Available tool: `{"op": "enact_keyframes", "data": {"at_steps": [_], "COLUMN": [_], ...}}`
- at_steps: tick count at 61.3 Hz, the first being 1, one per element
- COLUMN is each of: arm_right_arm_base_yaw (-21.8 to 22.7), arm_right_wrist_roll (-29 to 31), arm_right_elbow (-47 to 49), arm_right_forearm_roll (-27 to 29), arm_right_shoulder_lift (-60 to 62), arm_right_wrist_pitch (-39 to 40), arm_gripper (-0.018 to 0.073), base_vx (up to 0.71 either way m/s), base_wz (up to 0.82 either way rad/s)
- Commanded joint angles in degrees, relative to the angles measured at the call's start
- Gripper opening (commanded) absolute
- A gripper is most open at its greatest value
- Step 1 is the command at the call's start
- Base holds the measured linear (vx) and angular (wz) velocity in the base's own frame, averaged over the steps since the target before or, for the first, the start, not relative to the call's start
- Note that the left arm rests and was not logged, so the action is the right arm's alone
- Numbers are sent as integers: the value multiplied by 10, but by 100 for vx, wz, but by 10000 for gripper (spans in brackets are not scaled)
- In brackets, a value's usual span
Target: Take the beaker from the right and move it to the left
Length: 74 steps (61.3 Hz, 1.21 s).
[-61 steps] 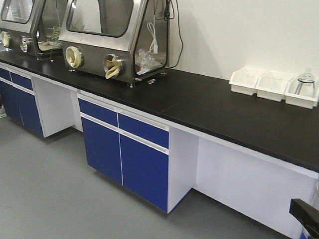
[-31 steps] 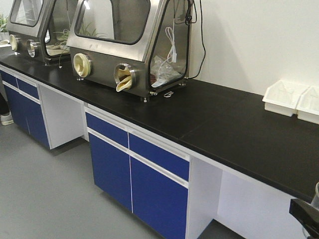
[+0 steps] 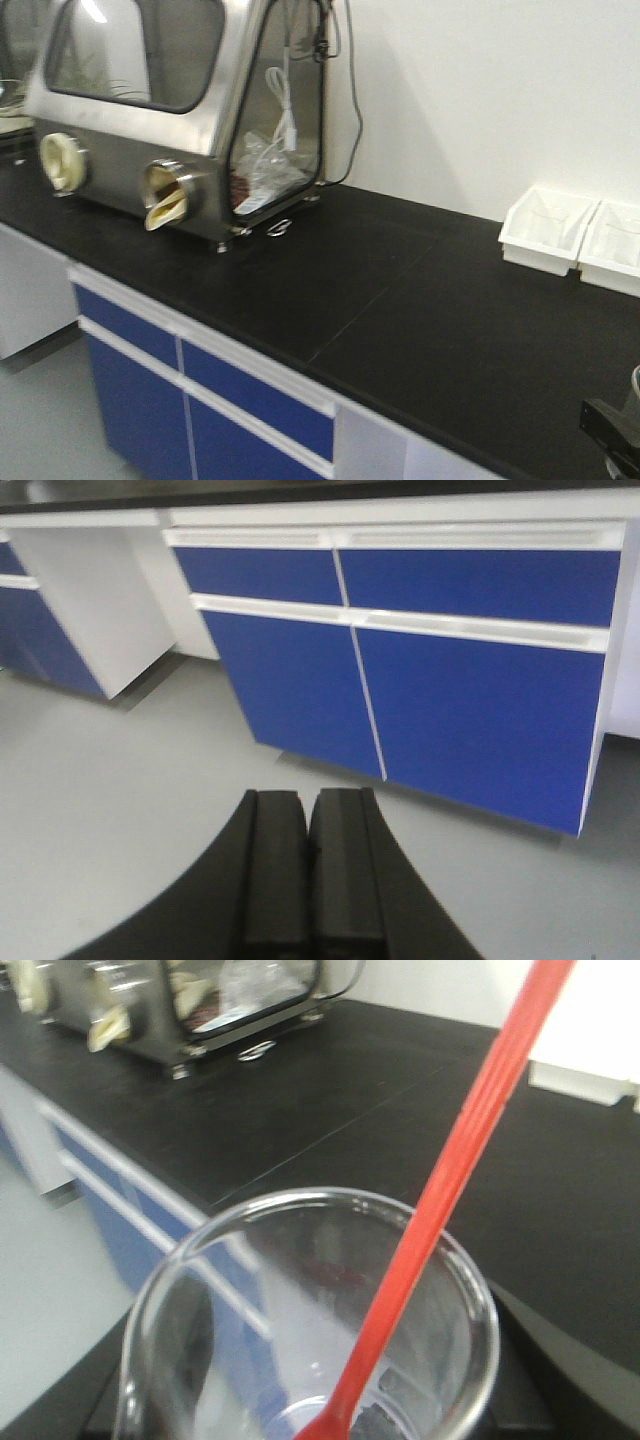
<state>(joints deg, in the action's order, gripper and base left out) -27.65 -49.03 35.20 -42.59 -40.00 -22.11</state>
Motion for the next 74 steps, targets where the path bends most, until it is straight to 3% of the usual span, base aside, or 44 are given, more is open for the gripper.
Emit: {"op": "enact_keyframes", "data": {"at_steps": [1,39,74], "arm_right_arm_base_yaw": [-1,-1,-1], "arm_right_wrist_roll": [1,1,1], "arm_right_elbow": [19,19,19], "arm_right_forearm_roll": [-18,-18,-18], "arm_right_shoulder_lift": [2,2,2], "arm_right_wrist_pitch": [33,33,33], "arm_gripper": [-4,-4,-4], "base_vx": [45,36,15], "base_wz": [-36,-49,-44]}}
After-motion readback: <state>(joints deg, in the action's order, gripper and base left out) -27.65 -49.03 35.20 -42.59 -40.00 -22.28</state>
